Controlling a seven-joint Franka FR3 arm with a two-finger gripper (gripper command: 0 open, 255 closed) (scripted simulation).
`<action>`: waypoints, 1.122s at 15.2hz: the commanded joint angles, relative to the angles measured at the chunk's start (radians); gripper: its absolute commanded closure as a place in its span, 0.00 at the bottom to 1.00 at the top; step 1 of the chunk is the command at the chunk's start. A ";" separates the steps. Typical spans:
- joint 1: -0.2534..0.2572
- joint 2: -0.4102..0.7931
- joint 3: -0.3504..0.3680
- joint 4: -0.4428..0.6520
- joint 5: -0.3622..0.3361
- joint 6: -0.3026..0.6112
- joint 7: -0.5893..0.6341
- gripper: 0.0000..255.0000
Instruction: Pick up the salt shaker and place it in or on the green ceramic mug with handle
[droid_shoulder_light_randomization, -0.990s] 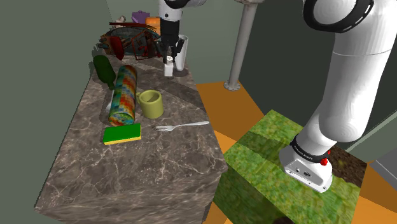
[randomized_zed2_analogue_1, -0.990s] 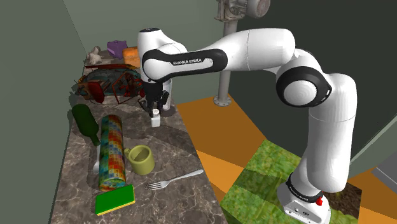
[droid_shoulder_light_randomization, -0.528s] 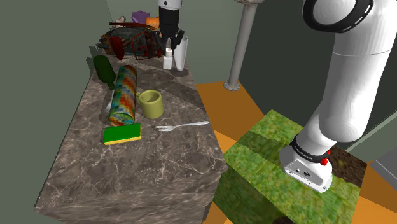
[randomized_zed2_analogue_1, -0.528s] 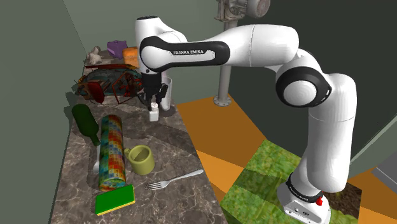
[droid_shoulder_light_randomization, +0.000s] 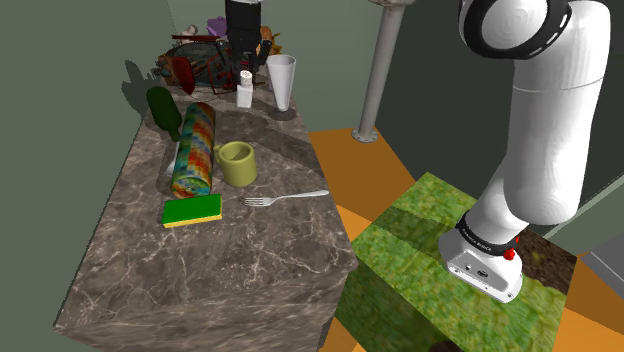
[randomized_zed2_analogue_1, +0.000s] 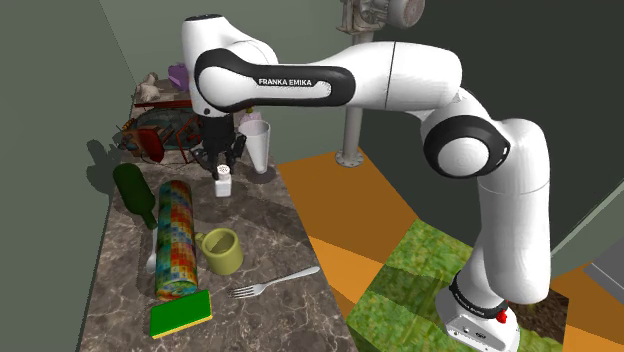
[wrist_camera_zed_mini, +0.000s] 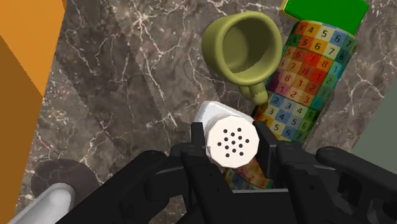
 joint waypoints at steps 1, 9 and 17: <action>0.036 0.035 0.009 0.069 -0.013 -0.031 0.043 1.00; 0.138 0.152 0.023 0.255 -0.050 -0.091 0.143 1.00; 0.119 0.102 0.024 0.064 -0.040 0.049 0.133 1.00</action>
